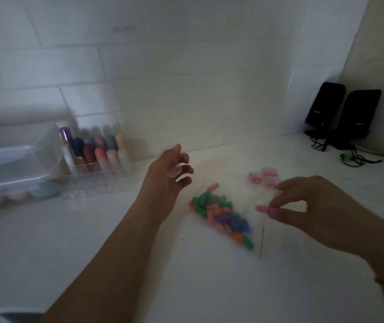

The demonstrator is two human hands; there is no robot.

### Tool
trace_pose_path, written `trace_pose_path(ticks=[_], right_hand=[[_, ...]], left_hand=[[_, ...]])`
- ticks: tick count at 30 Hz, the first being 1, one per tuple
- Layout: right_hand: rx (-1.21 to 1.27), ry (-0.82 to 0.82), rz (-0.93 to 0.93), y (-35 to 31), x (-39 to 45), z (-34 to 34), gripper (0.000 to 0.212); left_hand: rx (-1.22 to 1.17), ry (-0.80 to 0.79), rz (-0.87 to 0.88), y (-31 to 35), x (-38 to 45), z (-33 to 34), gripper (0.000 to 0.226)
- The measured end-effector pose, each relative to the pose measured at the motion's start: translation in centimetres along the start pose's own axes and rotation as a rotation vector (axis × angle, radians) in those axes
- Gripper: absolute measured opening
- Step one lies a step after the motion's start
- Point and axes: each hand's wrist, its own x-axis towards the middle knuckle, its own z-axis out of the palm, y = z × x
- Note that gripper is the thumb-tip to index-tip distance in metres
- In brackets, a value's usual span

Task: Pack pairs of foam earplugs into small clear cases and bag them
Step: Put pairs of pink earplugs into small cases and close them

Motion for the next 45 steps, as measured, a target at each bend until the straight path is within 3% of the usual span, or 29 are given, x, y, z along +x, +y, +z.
trace_pose_path(ticks=[3,5,8,11,13,18,22,24,33,38,42,45], right_hand=[[0.035,-0.113,0.109,0.2,-1.0,-2.2,0.04],[0.01,-0.053,0.137,0.8,-1.0,-2.8,0.028],[0.025,0.111,0.119,0.9,-1.0,-3.4,0.026],[0.21,0.279,-0.052,-1.0,-1.1,-2.6,0.029],[0.327,0.325,-0.199,-2.9,-1.1,-1.0,0.02],[0.328,0.475,-0.362,-6.0,-1.1,2.7,0.007],[0.171,0.584,-0.394,-6.5,-0.6,4.4,0.023],[0.103,0.622,-0.423,-6.2,-0.1,4.8,0.021],[0.195,0.548,-0.391,-5.8,0.2,5.4,0.024],[0.222,0.595,-0.322,-6.1,-0.2,4.6,0.025],[0.283,0.702,-0.045,-4.9,-0.4,1.3,0.009],[0.112,0.434,0.165,-2.1,-0.5,-0.9,0.009]], left_hand=[[-0.097,-0.124,-0.068,0.2,-0.8,1.2,0.032],[-0.087,-0.173,-0.116,0.1,-1.3,2.0,0.041],[-0.084,-0.206,-0.162,-0.3,-2.0,3.0,0.054],[-0.047,-0.247,-0.199,-0.8,-2.5,3.9,0.06],[0.008,-0.294,-0.224,-1.4,-2.7,4.3,0.064],[0.086,-0.353,-0.289,-2.7,-3.5,4.7,0.077],[0.128,-0.375,-0.291,-3.2,-3.6,5.1,0.071],[0.099,-0.38,-0.3,-3.3,-3.6,5.1,0.07],[-0.005,-0.345,-0.302,-3.3,-3.4,5.0,0.068],[-0.081,-0.35,-0.282,-3.1,-3.0,4.9,0.067],[-0.239,-0.308,-0.241,-2.0,-2.1,3.7,0.067],[-0.291,-0.216,-0.136,-1.1,-1.2,2.3,0.065]])
